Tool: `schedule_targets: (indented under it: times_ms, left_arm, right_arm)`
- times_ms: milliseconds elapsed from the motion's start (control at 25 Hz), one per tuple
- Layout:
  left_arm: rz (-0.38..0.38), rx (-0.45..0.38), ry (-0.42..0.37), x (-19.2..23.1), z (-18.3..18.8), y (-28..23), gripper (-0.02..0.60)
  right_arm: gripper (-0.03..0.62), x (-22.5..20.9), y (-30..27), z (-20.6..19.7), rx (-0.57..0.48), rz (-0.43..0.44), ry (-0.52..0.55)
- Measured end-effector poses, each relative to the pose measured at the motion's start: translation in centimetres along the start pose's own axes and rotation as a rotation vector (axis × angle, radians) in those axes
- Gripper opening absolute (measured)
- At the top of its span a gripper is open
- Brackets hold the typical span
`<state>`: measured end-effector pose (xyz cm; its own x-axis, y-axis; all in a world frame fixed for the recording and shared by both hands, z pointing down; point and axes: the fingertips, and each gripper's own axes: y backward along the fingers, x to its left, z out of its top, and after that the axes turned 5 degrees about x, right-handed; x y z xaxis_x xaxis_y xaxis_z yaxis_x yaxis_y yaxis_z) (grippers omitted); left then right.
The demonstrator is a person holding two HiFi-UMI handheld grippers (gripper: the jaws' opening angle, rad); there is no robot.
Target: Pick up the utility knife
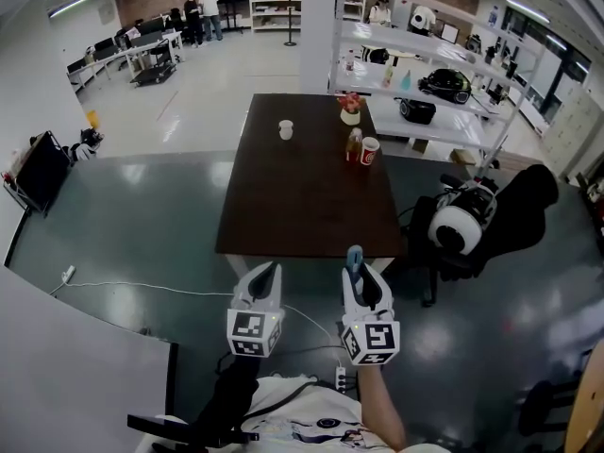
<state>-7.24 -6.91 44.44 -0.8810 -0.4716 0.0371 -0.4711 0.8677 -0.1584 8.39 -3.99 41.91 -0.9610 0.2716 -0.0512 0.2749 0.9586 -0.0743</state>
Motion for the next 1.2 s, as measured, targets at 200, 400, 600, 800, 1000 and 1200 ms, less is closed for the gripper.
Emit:
schedule_targets:
  times_ms: [200,400,600,800,1000,1200]
  left_arm:
    - [-0.004,0.005,-0.003,0.0,-0.1,-0.1,0.0]
    - [-0.006,0.007,-0.007,-0.2,0.0,-0.4,-0.001]
    - [-0.001,0.007,-0.01,0.0,0.1,-0.4,-0.001]
    - [-0.001,0.009,-0.011,0.0,0.3,-0.6,0.0]
    - [-0.004,0.012,-0.011,-0.2,0.3,-0.8,-0.001]
    - [-0.009,0.017,-0.01,-0.4,0.1,-1.0,-0.001]
  right_arm:
    - [0.127,-0.2,-0.1,0.0,0.002,-0.008,0.005]
    - [0.127,-0.4,-0.3,0.0,0.002,-0.005,0.009]
    - [0.127,-0.4,-0.5,0.1,0.008,-0.003,0.023]
    - [0.127,-0.5,-0.7,0.2,0.011,-0.009,0.033]
    - [0.127,-0.8,-0.6,0.1,0.014,-0.015,0.028]
    - [0.127,-1.1,-0.6,0.1,0.016,-0.017,0.026]
